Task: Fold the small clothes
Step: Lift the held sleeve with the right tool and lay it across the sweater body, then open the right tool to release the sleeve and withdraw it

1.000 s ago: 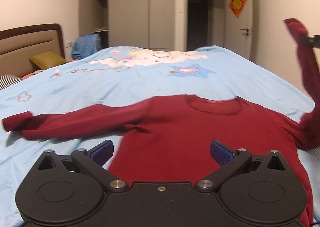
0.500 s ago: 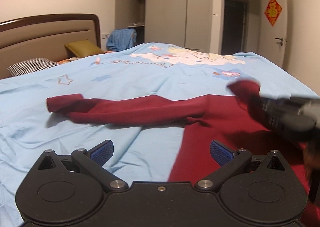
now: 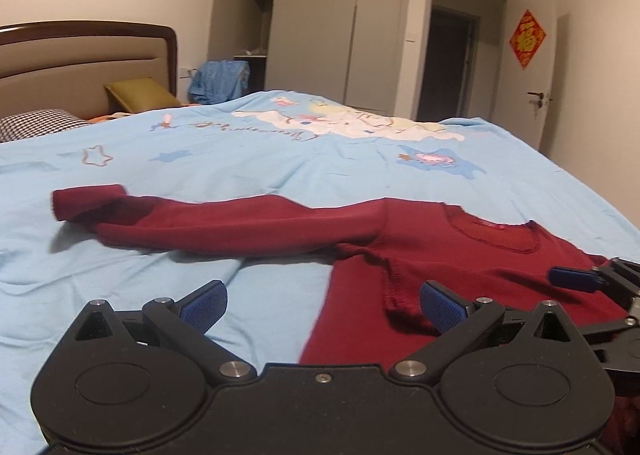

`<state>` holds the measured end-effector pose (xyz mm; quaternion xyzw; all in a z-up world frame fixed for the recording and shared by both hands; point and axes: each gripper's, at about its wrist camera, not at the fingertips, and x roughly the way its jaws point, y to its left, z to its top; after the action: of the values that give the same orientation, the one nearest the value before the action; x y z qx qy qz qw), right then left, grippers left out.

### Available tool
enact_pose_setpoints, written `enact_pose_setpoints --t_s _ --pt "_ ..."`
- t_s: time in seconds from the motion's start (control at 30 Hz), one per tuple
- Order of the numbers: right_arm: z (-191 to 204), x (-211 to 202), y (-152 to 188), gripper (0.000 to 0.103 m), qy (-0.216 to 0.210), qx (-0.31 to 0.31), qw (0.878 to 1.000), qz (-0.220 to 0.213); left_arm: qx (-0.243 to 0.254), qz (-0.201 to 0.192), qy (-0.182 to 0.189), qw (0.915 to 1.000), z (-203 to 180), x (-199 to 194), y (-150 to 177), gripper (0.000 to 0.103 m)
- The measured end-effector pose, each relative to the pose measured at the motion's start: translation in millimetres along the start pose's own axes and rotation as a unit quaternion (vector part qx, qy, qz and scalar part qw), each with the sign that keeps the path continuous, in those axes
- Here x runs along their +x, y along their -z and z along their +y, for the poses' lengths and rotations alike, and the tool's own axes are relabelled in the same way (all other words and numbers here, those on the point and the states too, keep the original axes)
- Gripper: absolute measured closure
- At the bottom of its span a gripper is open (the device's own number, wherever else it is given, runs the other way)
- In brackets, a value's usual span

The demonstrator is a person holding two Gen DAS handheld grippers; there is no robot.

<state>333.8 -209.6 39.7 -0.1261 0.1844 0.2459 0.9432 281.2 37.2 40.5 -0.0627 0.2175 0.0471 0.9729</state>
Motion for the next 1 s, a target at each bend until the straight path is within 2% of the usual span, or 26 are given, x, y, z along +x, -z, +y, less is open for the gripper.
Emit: enact_pose_setpoints --t_s 0.1,0.2,0.37,0.43,0.57,0.63,0.7,0.8,0.9,0.97,1.0 --pt "-34 -17 13 0.013 0.026 0.023 0.999 0.006 0.005 0.003 0.017 0.9998 -12 17 2 0.001" --pt "-75 -30 26 0.011 0.072 0.055 0.996 0.021 0.013 0.007 0.022 0.9996 -26 38 6 0.001" --pt "-153 -40 44 0.011 0.136 0.164 0.976 0.041 0.031 0.027 0.003 0.9992 -40 72 18 0.001" --pt "-181 -41 51 0.012 0.149 0.202 0.967 0.043 0.036 0.044 -0.004 0.9984 -41 82 25 0.001" --pt "-220 -29 62 0.029 0.161 0.262 0.950 0.053 0.022 0.073 -0.010 0.9970 -34 95 33 0.001" --pt "-231 -18 66 0.045 0.156 0.285 0.944 0.059 0.016 0.082 -0.009 0.9965 -31 100 35 0.001" --pt "-238 -11 69 0.091 0.149 0.303 0.939 0.061 0.020 0.083 -0.011 0.9963 -32 102 38 0.000" --pt "-241 -12 69 0.093 0.157 0.316 0.934 0.046 0.029 0.080 -0.016 0.9963 -34 102 41 0.000" --pt "-236 -19 71 0.091 0.159 0.304 0.938 0.046 0.030 0.079 -0.017 0.9963 -35 103 41 0.000" --pt "-227 -32 74 0.085 0.162 0.277 0.946 0.042 0.027 0.079 -0.016 0.9964 -34 102 42 0.000" --pt "-221 -40 75 0.076 0.164 0.262 0.950 0.041 0.026 0.078 -0.015 0.9965 -34 102 42 0.000"
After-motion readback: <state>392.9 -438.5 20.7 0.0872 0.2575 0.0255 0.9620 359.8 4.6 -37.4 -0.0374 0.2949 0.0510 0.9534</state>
